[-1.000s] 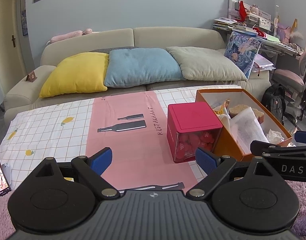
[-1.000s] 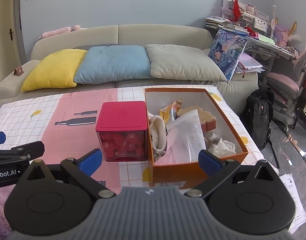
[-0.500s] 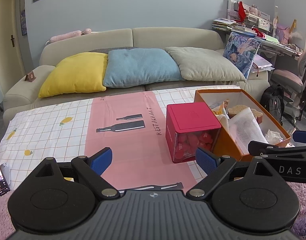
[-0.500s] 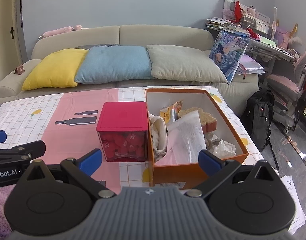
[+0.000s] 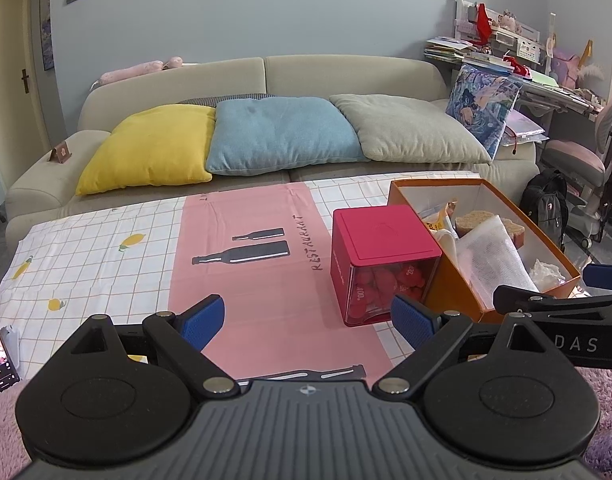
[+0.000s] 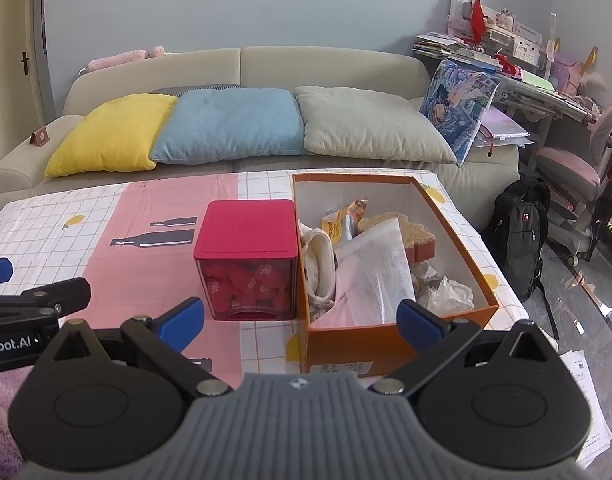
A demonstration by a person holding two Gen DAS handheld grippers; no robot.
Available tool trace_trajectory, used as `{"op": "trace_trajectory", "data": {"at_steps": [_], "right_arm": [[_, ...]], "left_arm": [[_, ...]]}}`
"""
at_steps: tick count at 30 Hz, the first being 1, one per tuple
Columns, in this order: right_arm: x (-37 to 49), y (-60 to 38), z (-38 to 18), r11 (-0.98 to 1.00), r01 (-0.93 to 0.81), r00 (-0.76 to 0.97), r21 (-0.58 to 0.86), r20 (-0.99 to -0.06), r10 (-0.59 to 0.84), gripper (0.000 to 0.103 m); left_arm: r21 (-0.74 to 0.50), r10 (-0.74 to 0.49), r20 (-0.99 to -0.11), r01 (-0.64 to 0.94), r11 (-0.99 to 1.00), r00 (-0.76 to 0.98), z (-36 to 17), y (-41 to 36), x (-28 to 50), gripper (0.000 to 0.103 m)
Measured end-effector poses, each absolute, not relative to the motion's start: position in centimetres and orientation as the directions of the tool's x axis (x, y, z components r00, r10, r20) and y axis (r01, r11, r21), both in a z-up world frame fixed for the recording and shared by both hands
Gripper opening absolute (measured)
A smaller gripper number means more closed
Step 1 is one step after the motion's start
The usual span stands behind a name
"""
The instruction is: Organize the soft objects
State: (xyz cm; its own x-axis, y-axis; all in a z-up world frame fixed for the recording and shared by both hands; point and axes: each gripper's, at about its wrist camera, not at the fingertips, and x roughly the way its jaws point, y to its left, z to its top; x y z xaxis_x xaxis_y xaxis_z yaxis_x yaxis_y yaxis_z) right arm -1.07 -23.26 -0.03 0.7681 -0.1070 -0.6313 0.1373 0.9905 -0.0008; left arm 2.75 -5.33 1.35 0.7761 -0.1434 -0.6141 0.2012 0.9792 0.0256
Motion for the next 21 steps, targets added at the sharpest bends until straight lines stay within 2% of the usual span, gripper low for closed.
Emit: {"op": "trace_trajectory", "data": {"at_steps": [21], "right_arm": [[-1.0, -23.53, -0.58, 0.991, 0.133, 0.763, 0.002, -0.639, -0.102, 0.1]], "left_arm": [[0.029, -0.139, -0.616, 0.198, 0.98, 0.776, 1.28, -5.27, 2.77, 0.103]]}}
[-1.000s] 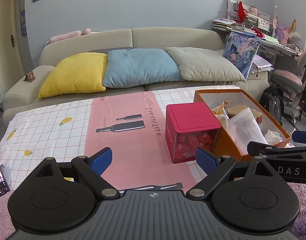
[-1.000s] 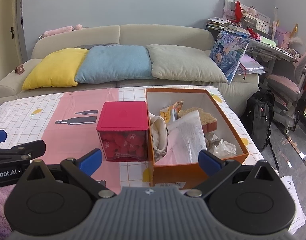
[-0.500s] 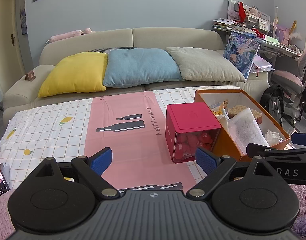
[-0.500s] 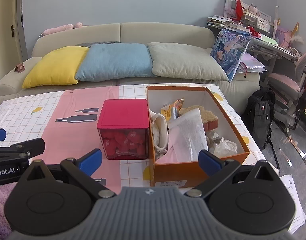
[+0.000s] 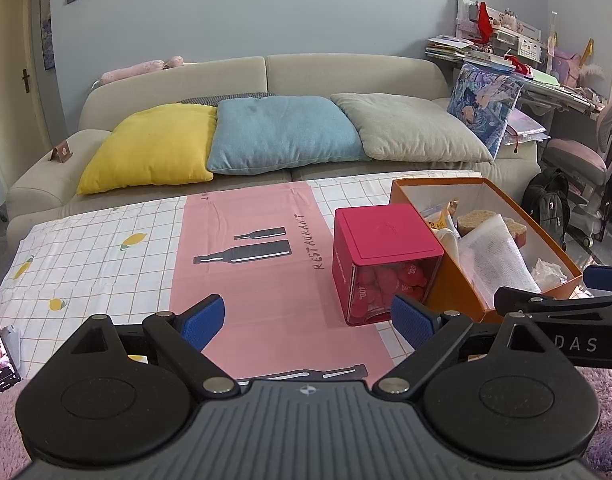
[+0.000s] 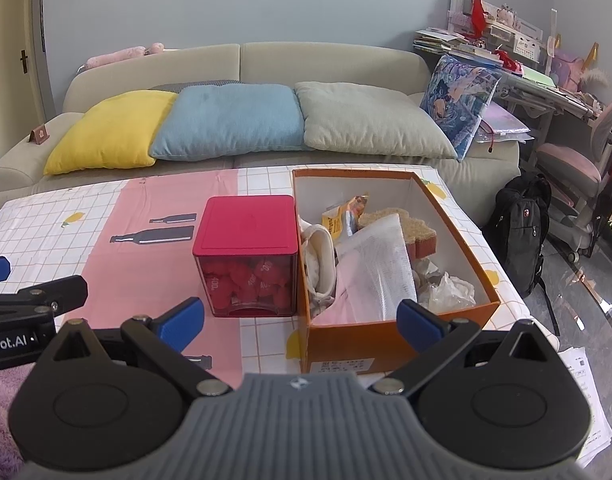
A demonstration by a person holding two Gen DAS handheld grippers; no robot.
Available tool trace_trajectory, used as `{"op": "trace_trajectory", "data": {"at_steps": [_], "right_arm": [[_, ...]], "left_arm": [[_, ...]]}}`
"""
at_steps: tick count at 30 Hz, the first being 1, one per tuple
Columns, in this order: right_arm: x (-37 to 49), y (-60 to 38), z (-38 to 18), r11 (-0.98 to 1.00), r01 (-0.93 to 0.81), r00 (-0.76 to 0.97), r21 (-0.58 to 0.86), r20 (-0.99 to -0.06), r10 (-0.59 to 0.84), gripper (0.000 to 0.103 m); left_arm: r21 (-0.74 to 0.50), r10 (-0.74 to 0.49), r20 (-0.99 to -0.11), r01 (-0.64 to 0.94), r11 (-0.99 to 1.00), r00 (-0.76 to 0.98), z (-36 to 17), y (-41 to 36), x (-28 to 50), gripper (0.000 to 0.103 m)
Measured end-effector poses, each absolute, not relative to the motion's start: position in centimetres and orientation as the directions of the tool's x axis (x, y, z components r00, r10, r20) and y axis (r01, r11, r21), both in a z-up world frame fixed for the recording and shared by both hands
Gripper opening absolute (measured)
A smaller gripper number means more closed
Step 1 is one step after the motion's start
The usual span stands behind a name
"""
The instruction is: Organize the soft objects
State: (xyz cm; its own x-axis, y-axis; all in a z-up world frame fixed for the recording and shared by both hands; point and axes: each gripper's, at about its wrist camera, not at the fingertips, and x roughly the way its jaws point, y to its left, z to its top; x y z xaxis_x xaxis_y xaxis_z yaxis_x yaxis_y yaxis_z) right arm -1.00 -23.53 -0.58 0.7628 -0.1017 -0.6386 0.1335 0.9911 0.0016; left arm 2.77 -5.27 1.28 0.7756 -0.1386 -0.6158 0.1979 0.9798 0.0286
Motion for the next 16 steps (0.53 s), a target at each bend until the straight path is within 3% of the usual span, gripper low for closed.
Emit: {"op": "trace_trajectory", "data": {"at_steps": [16], "right_arm": [[-0.91, -23.81, -0.71, 0.991, 0.133, 0.76, 0.004, -0.642, -0.099, 0.1]], "left_arm": [[0.013, -0.151, -0.609, 0.2, 0.98, 0.779, 1.21, -5.24, 2.79, 0.103]]}}
